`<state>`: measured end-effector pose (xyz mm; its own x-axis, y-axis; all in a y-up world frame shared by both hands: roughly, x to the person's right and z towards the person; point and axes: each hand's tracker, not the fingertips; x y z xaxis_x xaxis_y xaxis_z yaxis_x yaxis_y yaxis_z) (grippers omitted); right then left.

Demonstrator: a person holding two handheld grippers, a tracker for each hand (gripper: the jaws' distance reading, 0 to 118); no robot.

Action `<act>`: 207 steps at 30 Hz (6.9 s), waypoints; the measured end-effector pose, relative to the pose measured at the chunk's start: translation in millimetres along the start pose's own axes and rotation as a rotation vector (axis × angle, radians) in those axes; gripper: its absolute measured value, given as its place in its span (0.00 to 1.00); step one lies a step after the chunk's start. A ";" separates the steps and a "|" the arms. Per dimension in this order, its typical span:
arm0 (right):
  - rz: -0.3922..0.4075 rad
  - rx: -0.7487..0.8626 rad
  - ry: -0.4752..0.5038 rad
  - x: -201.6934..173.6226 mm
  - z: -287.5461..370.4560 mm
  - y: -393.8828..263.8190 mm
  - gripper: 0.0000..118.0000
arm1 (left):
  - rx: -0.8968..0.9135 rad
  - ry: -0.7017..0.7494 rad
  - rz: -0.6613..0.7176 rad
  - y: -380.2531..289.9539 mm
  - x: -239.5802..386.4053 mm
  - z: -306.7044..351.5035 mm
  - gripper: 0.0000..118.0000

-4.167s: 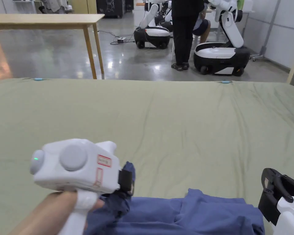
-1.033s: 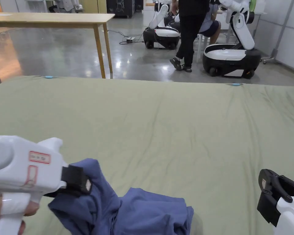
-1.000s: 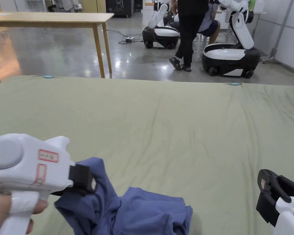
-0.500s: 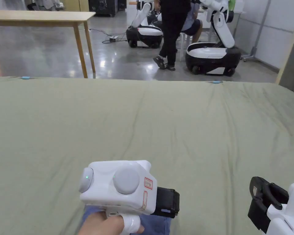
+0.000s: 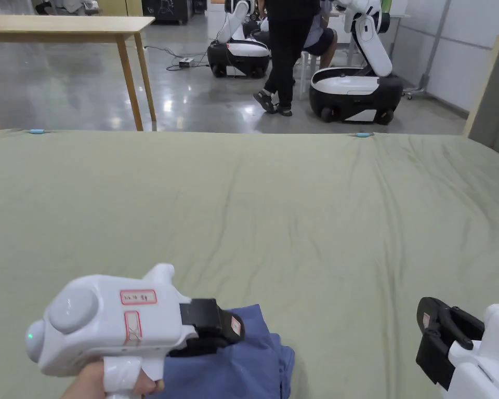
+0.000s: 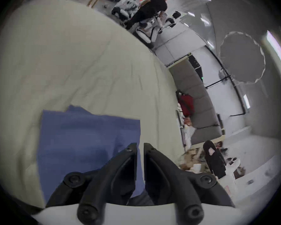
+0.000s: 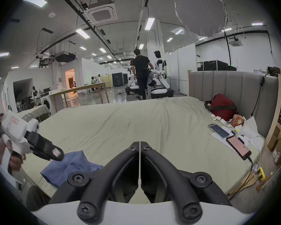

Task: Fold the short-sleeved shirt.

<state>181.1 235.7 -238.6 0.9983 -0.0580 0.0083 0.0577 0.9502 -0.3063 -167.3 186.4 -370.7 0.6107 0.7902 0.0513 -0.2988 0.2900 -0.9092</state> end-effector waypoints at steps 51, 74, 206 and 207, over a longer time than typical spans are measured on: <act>-0.976 -0.946 1.054 -38.0 -197.8 -133.1 0.02 | -0.114 -0.156 0.051 19.4 -124.5 8.9 0.78; -0.337 -0.553 0.594 -50.4 -89.8 -22.8 0.01 | 0.016 0.269 -0.042 113.8 -198.8 239.1 0.32; 0.162 0.199 0.020 -59.4 -37.9 98.7 1.00 | 0.862 0.683 -0.716 -7.0 139.7 88.6 1.00; 0.160 0.198 0.021 -59.3 -37.8 98.5 1.00 | 0.882 0.677 -0.699 -7.9 138.9 90.0 1.00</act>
